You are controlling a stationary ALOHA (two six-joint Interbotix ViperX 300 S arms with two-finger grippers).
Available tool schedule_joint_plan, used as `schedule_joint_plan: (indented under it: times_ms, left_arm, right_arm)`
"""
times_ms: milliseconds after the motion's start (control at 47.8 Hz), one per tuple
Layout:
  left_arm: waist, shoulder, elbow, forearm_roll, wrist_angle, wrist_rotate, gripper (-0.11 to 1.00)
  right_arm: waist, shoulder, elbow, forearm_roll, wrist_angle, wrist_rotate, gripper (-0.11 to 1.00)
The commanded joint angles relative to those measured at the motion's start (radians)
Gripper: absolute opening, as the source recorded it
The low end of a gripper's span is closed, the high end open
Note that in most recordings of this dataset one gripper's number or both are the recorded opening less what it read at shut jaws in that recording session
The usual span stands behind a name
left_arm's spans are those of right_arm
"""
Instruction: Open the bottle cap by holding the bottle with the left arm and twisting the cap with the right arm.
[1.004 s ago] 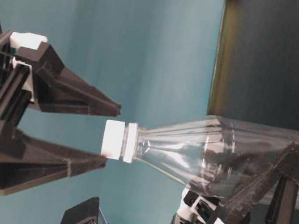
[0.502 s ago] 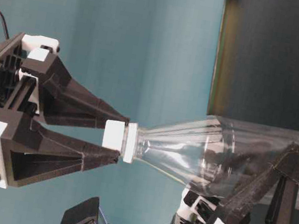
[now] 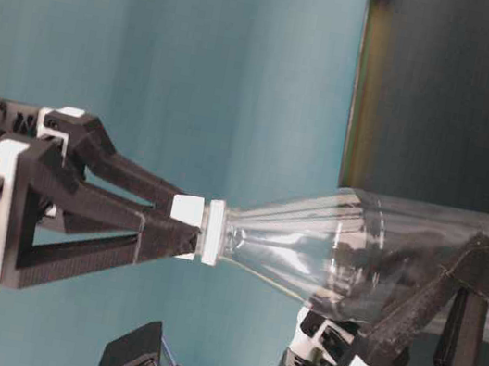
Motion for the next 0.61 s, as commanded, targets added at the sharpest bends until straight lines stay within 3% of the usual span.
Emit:
schedule_joint_plan:
  times_ms: [0, 272, 585]
  left_arm:
    - [0.003, 0.003, -0.003, 0.002, 0.011, 0.000, 0.80]
    - [0.005, 0.003, -0.003, 0.002, 0.015, 0.002, 0.80]
    - [0.005, 0.003, -0.003, 0.003, 0.015, 0.000, 0.80]
  right_arm:
    - [-0.003, -0.002, -0.003, -0.008, 0.003, -0.087, 0.38]
    - [0.009, -0.002, -0.002, -0.011, -0.005, -0.390, 0.38]
    - [0.015, -0.003, 0.005, -0.020, -0.005, -0.592, 0.38]
